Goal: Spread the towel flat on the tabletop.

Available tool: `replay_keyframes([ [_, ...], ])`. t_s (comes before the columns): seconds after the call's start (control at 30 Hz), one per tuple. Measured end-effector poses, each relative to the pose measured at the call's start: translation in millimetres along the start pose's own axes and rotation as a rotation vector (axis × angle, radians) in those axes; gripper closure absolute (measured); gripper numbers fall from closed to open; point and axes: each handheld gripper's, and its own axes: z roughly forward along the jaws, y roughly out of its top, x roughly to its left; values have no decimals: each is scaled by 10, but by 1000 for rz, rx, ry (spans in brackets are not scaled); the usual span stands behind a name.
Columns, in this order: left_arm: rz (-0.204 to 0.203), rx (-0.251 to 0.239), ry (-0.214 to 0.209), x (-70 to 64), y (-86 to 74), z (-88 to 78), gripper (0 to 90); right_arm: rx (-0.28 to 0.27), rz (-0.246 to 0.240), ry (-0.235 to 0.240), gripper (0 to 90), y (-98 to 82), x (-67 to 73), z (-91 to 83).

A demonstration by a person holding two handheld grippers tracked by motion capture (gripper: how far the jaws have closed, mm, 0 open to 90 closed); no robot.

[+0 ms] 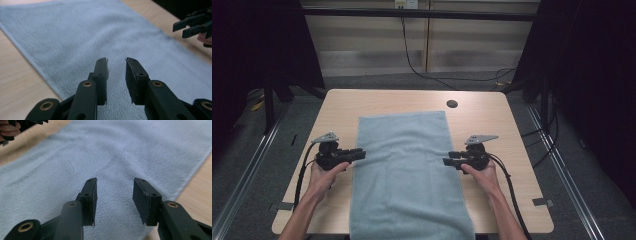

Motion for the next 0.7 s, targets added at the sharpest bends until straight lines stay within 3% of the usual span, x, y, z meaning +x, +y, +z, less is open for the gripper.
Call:
replay_keyframes([
  [0.17, 0, 57, 32, 40, -137, 153, 677, 61, -2, -27, 547, -59, 31, 261],
  [0.23, 7, 83, 51, 78, -161, 180, 660, 54, -5, -31, 568, -71, 16, 283],
  [0.37, 28, 85, 58, 54, -168, 191, 649, 97, -50, -55, 580, -82, 49, 219],
  [0.5, 26, 90, 34, 15, -180, 207, 647, 118, -74, -54, 581, -173, 142, 102],
  [0.7, 96, 117, 10, -175, -225, 236, 646, 132, -81, -56, 597, -328, 263, -89],
])
